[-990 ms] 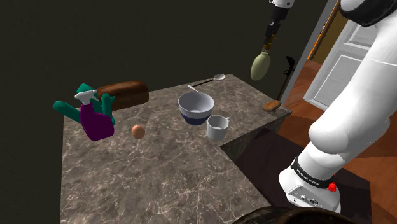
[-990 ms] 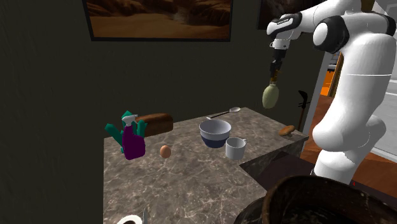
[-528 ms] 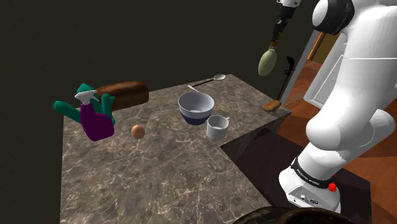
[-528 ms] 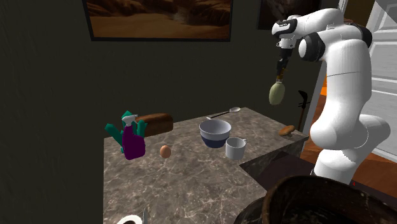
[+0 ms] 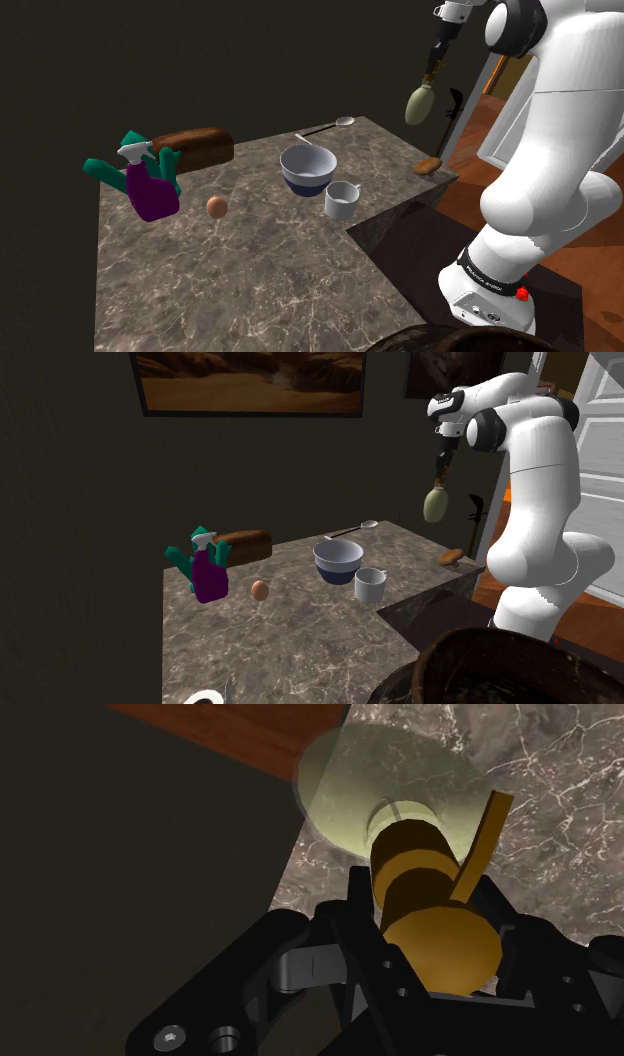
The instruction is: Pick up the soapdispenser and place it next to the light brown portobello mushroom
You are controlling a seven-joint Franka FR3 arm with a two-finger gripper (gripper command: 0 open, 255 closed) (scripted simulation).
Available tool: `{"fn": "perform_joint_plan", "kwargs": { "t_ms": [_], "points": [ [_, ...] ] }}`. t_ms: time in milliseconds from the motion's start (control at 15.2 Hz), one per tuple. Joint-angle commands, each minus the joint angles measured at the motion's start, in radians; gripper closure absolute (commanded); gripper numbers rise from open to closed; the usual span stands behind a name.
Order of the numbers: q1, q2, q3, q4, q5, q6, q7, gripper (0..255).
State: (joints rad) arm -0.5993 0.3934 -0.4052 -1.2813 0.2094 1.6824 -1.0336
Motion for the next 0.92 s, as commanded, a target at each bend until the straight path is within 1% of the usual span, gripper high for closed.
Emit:
{"fn": "perform_joint_plan", "kwargs": {
  "t_ms": [0,858],
  "points": [
    [0.004,-0.007,0.0,-0.037,-0.002,0.031,-0.004,255],
    [0.02,-0.009,0.005,-0.215,0.004,0.206,-0.02,255]
  ]
}}
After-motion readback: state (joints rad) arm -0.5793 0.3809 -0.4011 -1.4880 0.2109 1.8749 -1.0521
